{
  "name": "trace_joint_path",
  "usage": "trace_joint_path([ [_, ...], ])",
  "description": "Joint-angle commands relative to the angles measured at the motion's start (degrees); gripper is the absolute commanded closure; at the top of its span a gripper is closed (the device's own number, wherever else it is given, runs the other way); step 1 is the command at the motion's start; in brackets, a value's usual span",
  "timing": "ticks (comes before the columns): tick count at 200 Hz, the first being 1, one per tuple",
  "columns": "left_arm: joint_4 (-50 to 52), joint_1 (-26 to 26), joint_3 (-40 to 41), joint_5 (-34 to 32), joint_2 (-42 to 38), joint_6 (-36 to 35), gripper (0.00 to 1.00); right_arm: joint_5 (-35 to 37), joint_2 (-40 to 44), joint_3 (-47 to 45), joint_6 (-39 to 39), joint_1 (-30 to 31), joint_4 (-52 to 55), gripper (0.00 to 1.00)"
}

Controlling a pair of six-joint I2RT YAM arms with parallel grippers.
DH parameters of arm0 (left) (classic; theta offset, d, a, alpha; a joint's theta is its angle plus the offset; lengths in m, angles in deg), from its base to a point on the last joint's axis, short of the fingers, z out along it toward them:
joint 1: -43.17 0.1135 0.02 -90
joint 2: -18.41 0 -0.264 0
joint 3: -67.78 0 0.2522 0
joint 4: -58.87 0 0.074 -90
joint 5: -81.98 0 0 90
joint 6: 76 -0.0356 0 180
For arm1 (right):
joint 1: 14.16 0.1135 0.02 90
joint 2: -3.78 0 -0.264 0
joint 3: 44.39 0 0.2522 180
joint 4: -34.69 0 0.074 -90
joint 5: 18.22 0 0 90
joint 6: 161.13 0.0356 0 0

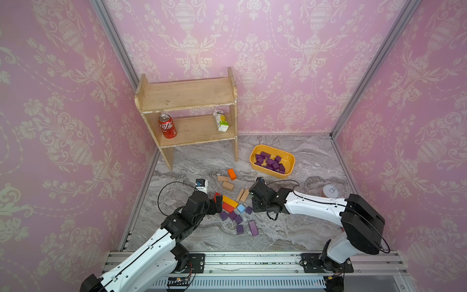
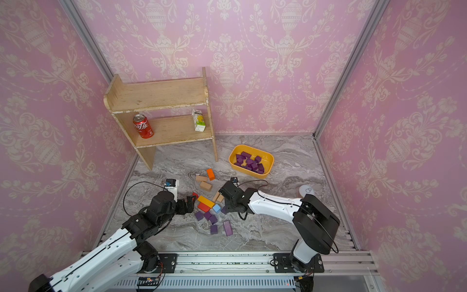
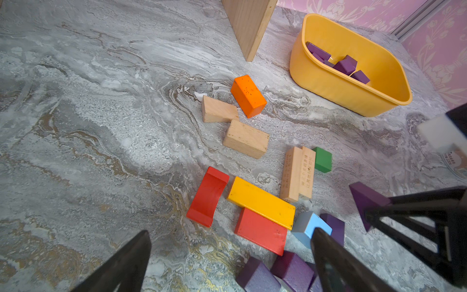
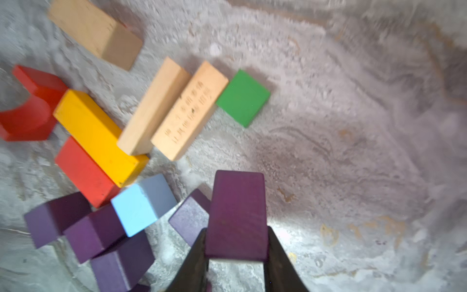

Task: Pick purple bricks into the storage bin
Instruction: Pick up the building block from the center of the board, then place the building block in the storage box.

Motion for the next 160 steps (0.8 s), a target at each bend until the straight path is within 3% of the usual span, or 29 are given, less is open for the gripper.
trace_joint_path([
  [1,-1.1,0.1,-2.2,-0.2,0.6,-1.7,0.01,1.7,3.8,3.2,-3.8,-3.8,0.5,0.68],
  [50,-0.8,0.1,-2.9,0.0,1.1,-2.4,0.01,0.5,3.3,8.0,-9.4,-14.2,-2.5,0.67],
  [88,-0.5,0.1,-3.1,0.0,1.5,-2.4,0.01,-0.2,-2.7,14.0,-11.6,-22.0,-3.4,0.68],
  [160,-0.1,0.2,-4.6,0.0,3.1,-3.1,0.01,-0.4,-9.2,18.6,-11.4,-29.4,-4.3,0.68],
])
